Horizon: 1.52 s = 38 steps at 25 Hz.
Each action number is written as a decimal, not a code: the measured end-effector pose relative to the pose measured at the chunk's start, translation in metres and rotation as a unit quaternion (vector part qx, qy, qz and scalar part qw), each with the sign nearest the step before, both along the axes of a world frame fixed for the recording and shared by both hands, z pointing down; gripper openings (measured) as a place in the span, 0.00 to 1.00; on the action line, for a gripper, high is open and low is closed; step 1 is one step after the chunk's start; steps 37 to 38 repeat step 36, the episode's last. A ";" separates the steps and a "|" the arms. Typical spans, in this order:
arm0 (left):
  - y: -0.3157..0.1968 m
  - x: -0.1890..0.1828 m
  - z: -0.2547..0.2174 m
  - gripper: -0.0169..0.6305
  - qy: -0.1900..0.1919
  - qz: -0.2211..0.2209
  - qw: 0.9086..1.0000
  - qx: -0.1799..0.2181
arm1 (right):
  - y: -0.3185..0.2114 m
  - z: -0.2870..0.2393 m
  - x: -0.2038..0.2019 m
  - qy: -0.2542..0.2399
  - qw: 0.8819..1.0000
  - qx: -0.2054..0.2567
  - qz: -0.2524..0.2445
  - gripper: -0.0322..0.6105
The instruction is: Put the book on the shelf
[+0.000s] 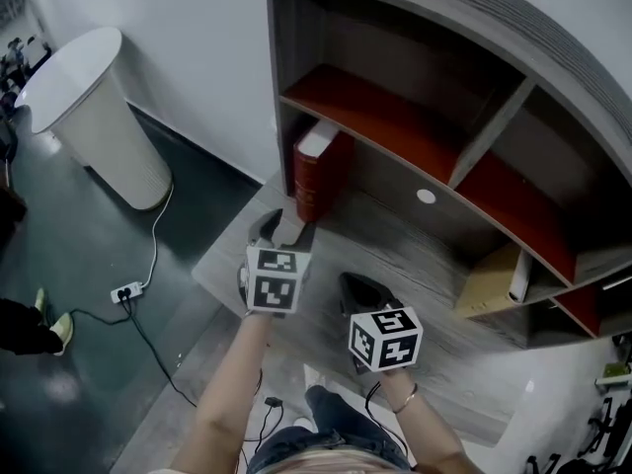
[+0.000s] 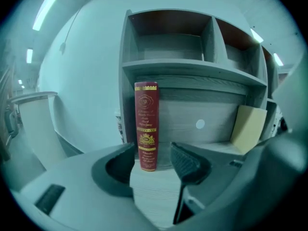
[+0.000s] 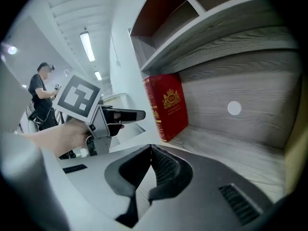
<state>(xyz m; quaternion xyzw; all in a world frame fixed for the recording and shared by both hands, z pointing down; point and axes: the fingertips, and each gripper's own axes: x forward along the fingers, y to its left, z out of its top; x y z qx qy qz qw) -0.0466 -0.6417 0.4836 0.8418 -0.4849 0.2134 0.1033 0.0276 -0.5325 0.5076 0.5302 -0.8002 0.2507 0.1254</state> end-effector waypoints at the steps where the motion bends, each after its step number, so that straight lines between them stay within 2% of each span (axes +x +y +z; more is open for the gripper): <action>1: 0.007 -0.003 -0.001 0.37 0.004 -0.001 1.000 -0.001 | 0.004 -0.002 -0.002 -0.001 1.000 0.003 0.000 0.06; 4: 0.030 -0.011 -0.006 0.16 0.006 -0.006 1.000 0.004 | 0.017 -0.011 -0.005 -0.009 1.000 0.016 0.006 0.06; 6: 0.046 -0.014 -0.008 0.08 0.001 -0.002 1.000 0.007 | 0.026 -0.017 -0.008 -0.012 1.000 0.026 0.009 0.06; 8: 0.062 -0.015 -0.010 0.05 0.002 0.005 1.000 0.007 | 0.035 -0.022 -0.011 -0.013 0.999 0.035 0.010 0.06; 13: 0.106 -0.015 -0.017 0.05 0.017 0.015 1.000 0.003 | 0.059 -0.034 -0.019 -0.021 0.998 0.053 0.006 0.06; 26: 0.223 -0.039 -0.029 0.05 0.029 0.019 0.999 0.000 | 0.151 -0.052 -0.050 0.003 0.996 0.086 0.004 0.06; 36: 0.318 -0.046 -0.034 0.05 0.065 0.016 0.998 -0.019 | 0.236 -0.070 -0.042 0.014 0.994 0.104 0.030 0.06; 38: 0.318 -0.046 -0.034 0.05 0.065 0.016 0.998 -0.019 | 0.236 -0.070 -0.042 0.014 0.994 0.104 0.030 0.06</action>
